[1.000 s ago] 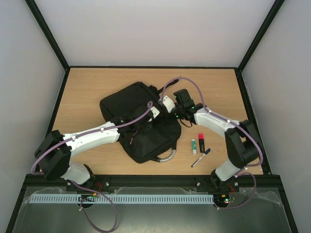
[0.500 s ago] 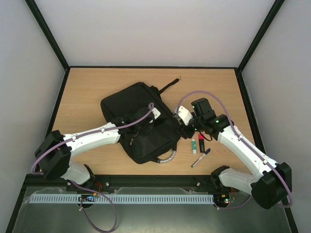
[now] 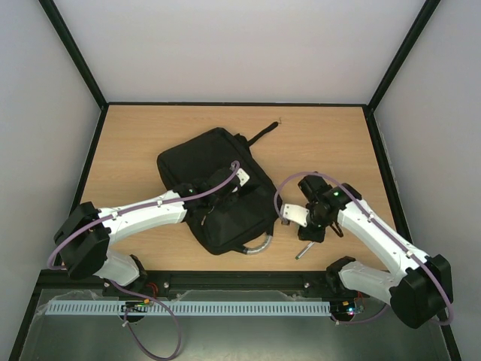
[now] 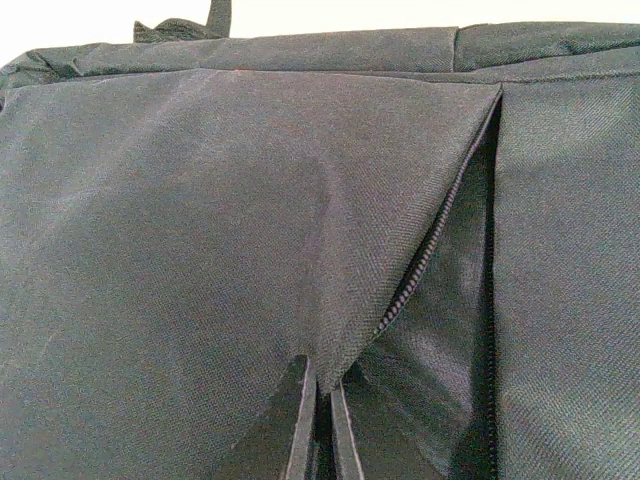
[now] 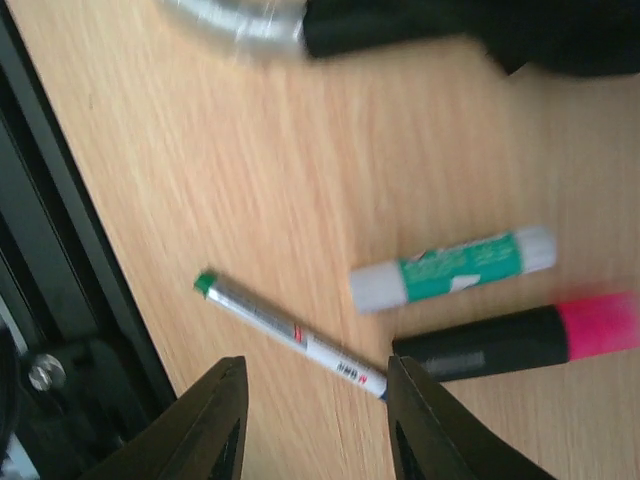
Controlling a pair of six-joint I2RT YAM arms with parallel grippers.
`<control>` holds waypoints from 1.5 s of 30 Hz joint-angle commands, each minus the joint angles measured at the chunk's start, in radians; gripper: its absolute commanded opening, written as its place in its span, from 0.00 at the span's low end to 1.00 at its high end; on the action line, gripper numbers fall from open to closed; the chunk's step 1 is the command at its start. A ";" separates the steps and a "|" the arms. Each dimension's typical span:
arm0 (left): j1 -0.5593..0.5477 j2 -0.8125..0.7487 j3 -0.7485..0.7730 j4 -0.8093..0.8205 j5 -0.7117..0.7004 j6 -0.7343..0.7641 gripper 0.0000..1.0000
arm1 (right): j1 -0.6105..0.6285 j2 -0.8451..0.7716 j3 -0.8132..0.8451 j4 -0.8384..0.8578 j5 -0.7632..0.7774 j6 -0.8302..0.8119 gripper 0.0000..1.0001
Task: Pack the student bag
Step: Pick up the stationery from the center of the board.
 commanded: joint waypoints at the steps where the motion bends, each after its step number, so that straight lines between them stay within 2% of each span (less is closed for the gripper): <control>1: -0.018 -0.032 0.019 -0.012 0.029 0.006 0.02 | -0.001 -0.001 -0.079 -0.120 0.132 -0.134 0.37; 6: -0.019 -0.031 0.017 -0.009 0.046 0.005 0.02 | 0.001 -0.038 -0.197 -0.017 0.299 -0.192 0.35; 9: -0.020 -0.020 0.024 -0.014 0.050 0.005 0.02 | 0.001 -0.051 -0.242 0.030 0.342 -0.216 0.35; 22: -0.020 0.002 0.027 -0.019 0.049 0.005 0.02 | 0.039 -0.025 -0.268 0.109 0.276 -0.222 0.34; 34: -0.020 0.007 0.027 -0.022 0.049 0.004 0.03 | 0.070 0.050 -0.321 0.194 0.316 -0.253 0.31; 39: -0.020 0.012 0.028 -0.022 0.050 0.005 0.02 | 0.088 0.087 -0.319 0.213 0.291 -0.235 0.24; 43: -0.020 0.011 0.027 -0.024 0.049 0.005 0.02 | 0.126 0.133 -0.312 0.215 0.265 -0.190 0.14; 45: -0.020 0.010 0.025 -0.023 0.047 0.005 0.02 | 0.154 0.140 -0.312 0.216 0.256 -0.174 0.14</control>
